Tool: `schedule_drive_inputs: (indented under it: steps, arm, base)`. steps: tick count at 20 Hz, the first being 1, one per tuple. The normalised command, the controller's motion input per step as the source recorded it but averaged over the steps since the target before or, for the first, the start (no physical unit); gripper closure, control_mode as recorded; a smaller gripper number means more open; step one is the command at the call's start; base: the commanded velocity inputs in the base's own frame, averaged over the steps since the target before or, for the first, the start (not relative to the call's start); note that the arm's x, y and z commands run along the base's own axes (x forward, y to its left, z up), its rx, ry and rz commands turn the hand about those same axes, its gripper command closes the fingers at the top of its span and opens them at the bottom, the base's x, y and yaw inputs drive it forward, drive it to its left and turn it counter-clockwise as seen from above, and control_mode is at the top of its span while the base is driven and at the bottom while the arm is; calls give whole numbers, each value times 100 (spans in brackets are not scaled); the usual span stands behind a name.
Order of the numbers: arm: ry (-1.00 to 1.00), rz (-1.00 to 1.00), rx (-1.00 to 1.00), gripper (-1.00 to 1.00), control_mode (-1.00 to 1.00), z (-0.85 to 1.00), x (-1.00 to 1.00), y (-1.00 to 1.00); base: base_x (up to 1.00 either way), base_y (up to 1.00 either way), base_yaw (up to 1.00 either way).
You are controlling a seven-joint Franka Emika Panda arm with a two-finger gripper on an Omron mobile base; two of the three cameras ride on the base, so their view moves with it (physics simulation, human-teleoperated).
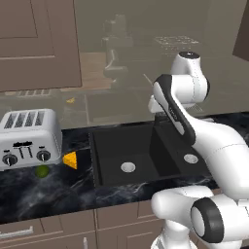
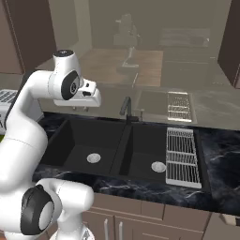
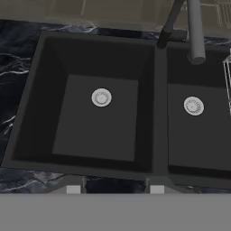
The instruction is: Turn on the sink faucet. Then move the lime from the counter to the sink. Turn off the sink. Move the vegetable from the sink to the pot next to the stove. Finally move the pot to the front left burner.
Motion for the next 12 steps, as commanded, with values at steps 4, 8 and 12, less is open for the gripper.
schedule_drive_inputs:
  steps: [4,8,12]
  arm:
    - [-2,0,0,-100,100,-5,-2,-5]
    - [0,0,0,-100,100,0,0,0]
    - [0,0,0,-100,100,0,0,0]
  base:
    - [-1,-7,0]
    - [0,-45,0]
    - [1,-43,0]
